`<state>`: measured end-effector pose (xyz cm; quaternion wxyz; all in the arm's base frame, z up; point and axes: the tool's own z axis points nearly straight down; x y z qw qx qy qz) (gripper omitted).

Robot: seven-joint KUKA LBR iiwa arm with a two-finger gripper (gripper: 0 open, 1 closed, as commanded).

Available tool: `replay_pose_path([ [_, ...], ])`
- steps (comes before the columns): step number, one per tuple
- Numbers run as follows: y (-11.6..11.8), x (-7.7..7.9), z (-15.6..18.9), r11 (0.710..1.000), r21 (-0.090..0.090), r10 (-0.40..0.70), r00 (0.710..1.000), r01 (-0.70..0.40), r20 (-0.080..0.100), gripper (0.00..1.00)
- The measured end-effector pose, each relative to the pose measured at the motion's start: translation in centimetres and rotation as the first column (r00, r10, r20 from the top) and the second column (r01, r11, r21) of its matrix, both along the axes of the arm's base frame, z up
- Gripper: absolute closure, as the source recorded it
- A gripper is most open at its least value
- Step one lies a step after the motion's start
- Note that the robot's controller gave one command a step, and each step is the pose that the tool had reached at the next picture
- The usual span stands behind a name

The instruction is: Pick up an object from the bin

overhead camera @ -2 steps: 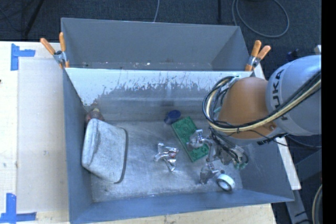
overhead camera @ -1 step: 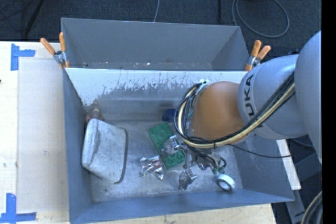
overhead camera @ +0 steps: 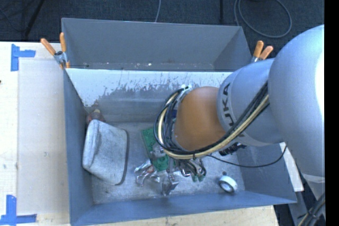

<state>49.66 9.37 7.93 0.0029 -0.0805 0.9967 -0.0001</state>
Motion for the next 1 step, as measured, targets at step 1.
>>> replay_pose_path([
  [1, 0.13, 0.02, -0.01, 1.0, 0.002, 0.003, 1.0, -0.003, 0.002, 1.0],
])
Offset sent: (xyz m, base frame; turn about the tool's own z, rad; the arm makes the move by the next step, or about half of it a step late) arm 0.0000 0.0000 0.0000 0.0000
